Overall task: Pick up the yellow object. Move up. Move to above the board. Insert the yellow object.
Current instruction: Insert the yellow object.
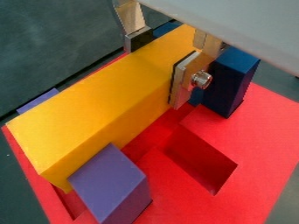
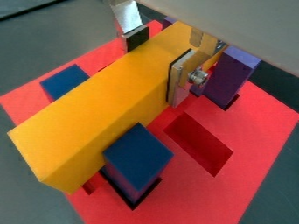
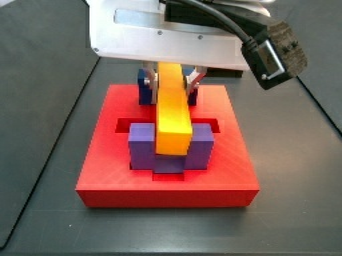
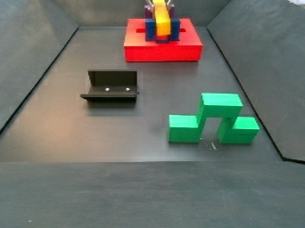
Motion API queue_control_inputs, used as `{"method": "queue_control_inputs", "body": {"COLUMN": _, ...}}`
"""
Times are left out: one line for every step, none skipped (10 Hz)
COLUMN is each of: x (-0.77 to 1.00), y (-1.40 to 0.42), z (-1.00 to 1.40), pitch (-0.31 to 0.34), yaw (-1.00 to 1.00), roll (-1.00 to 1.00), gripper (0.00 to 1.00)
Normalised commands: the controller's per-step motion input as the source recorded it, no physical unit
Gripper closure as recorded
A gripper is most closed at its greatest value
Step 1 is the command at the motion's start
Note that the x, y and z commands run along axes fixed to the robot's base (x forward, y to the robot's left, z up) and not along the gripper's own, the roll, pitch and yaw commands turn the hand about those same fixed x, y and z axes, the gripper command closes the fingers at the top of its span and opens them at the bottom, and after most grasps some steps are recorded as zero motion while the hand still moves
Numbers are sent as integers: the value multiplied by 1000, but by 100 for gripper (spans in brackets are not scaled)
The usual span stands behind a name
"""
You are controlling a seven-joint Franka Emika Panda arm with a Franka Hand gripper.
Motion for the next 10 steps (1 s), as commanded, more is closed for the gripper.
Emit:
{"method": "queue_control_inputs", "body": {"x": 51, "y": -103, "z": -214, "pitch": 80, "yaw": 0, "roll": 156, "gripper": 100}}
{"method": "queue_control_inputs", "body": {"x": 0, "y": -74, "z": -331, "pitch": 56, "yaw": 14, "roll": 174, "gripper": 100}}
{"method": "queue_control_inputs", "body": {"x": 0, "y": -29, "z": -451, "pitch": 26, "yaw": 14, "roll": 174, "gripper": 100}}
{"method": "queue_control_inputs", "body": {"x": 0, "y": -49, "z": -406, "pitch": 20, "yaw": 34, "roll": 164, "gripper": 100}}
{"method": "queue_control_inputs", "body": {"x": 0, "y": -57, "z": -337, "pitch": 14, "yaw": 29, "roll": 137, "gripper": 100}}
{"method": "queue_control_inputs", "body": {"x": 0, "y": -71, "z": -309, "pitch": 1, "yaw": 29, "roll": 99, "gripper": 100}}
{"method": "queue_control_inputs", "body": {"x": 0, "y": -80, "z": -254, "pitch": 0, "yaw": 23, "roll": 77, "gripper": 100}}
{"method": "queue_control_inputs", "body": {"x": -14, "y": -114, "z": -169, "pitch": 0, "yaw": 23, "roll": 76, "gripper": 100}}
{"method": "queue_control_inputs", "body": {"x": -26, "y": -134, "z": -100, "pitch": 0, "yaw": 20, "roll": 53, "gripper": 100}}
{"method": "queue_control_inputs", "body": {"x": 0, "y": -154, "z": -60, "pitch": 0, "yaw": 20, "roll": 29, "gripper": 100}}
